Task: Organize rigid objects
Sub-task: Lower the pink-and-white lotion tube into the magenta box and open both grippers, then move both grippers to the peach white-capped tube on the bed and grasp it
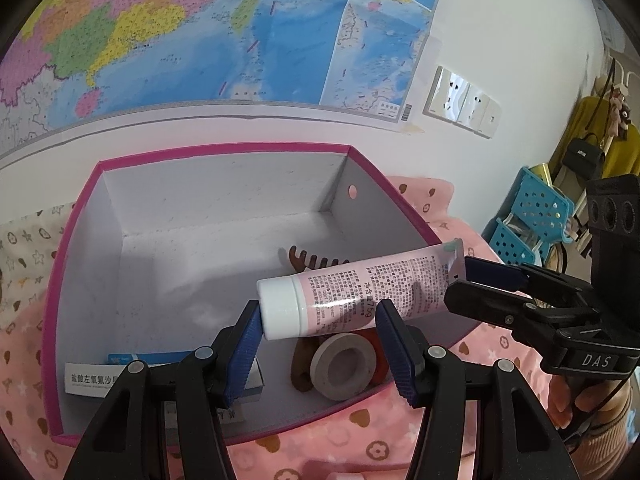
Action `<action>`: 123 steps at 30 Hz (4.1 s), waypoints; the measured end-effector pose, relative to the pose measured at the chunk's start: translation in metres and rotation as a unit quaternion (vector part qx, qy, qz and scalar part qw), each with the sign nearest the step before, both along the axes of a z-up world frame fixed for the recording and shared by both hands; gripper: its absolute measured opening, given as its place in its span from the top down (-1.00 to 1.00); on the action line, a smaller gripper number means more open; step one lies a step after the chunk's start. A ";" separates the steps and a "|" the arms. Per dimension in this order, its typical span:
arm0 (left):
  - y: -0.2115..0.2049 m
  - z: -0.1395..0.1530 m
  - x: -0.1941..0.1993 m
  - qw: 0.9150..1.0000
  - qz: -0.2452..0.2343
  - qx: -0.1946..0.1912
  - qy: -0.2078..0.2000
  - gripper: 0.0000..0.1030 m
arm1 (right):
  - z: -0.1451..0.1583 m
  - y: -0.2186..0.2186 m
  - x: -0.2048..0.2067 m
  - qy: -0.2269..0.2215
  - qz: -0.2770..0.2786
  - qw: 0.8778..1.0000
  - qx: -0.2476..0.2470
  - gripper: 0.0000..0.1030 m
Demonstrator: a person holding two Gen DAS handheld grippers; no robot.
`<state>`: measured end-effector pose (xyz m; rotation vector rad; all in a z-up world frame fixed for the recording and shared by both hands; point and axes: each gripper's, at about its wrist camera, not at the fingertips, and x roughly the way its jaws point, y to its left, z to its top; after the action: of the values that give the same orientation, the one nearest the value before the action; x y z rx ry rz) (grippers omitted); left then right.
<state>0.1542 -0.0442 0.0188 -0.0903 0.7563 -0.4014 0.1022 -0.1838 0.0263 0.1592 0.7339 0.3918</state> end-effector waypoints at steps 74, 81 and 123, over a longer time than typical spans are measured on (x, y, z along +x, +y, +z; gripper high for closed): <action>0.003 -0.012 0.021 0.999 0.024 0.000 0.029 -0.16 | 0.002 0.012 0.025 -0.016 -0.010 0.999 -0.028 -0.41; 0.006 -0.004 -0.002 1.000 0.020 0.008 -0.005 -0.24 | 0.003 0.009 0.009 -0.018 -0.004 1.000 -0.018 -0.41; -0.004 -0.076 -0.108 0.993 -0.092 -0.005 0.074 -0.35 | -0.096 -0.017 -0.145 0.164 0.047 0.982 0.080 -0.51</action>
<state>0.0459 -0.0486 -0.0576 -0.0600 0.9135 -0.5791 -0.0424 -0.2003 -0.0697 0.3468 1.0377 0.5223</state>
